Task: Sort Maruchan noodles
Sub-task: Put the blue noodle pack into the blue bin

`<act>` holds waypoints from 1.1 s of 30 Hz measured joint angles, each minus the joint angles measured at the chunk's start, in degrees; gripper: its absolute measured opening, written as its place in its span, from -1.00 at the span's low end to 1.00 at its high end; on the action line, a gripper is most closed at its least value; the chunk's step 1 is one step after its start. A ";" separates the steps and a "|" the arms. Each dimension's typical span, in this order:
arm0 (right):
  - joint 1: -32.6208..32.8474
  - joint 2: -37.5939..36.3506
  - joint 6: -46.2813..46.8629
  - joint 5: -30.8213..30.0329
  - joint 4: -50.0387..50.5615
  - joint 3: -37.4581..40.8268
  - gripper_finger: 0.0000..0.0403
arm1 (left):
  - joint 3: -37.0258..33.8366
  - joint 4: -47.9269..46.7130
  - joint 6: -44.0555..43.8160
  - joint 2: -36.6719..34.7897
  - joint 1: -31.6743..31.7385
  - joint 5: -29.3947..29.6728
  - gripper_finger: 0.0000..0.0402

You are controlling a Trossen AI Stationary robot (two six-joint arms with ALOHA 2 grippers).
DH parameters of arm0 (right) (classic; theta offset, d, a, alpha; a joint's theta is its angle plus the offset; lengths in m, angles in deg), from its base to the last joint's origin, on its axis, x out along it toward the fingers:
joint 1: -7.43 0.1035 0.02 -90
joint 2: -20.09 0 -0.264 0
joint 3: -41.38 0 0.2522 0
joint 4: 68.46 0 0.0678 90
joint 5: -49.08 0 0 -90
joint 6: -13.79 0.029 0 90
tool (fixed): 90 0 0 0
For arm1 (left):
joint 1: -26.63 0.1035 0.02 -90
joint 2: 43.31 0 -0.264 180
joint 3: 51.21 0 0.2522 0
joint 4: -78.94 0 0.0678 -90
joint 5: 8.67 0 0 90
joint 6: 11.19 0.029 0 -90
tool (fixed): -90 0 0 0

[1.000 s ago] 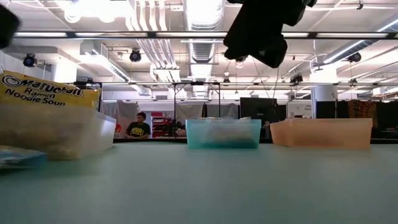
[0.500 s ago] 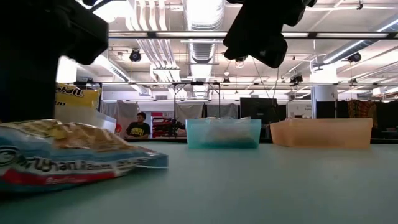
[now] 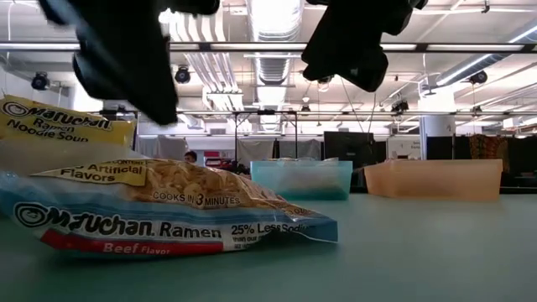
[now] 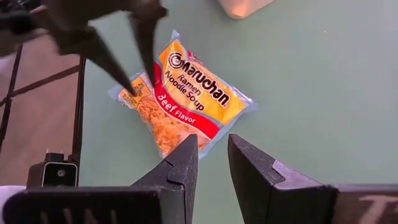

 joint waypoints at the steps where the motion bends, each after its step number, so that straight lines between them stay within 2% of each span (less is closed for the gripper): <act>1: 0.00 0.00 0.67 0.00 0.00 0.00 -0.61 | 1.59 -1.38 -2.69 0.00 -0.04 -0.26 -0.62; 6: 0.00 0.02 2.18 -0.09 -0.02 0.07 -0.61 | 6.76 -3.00 -27.06 0.99 -0.38 0.81 -0.62; 11: 0.00 0.04 2.16 -0.11 -0.02 0.15 -0.61 | 9.57 -3.27 -39.02 4.67 -0.42 0.95 -0.62; 14: 0.00 0.04 2.16 -0.11 -0.02 0.15 -0.61 | 11.72 -5.24 -39.29 7.16 -0.42 -1.77 -0.62; 21: 0.00 0.04 2.14 -0.10 -0.01 0.17 -0.61 | 18.28 -24.79 -35.00 12.61 -1.08 -10.28 -0.62; 28: 0.00 0.04 2.07 -0.10 0.00 0.49 -0.61 | 19.13 -27.02 -29.64 14.85 0.55 -9.21 -0.62; 33: 0.00 0.04 1.94 -0.10 0.00 0.59 -0.61 | 19.13 -27.76 -23.32 15.59 2.80 -3.34 -0.62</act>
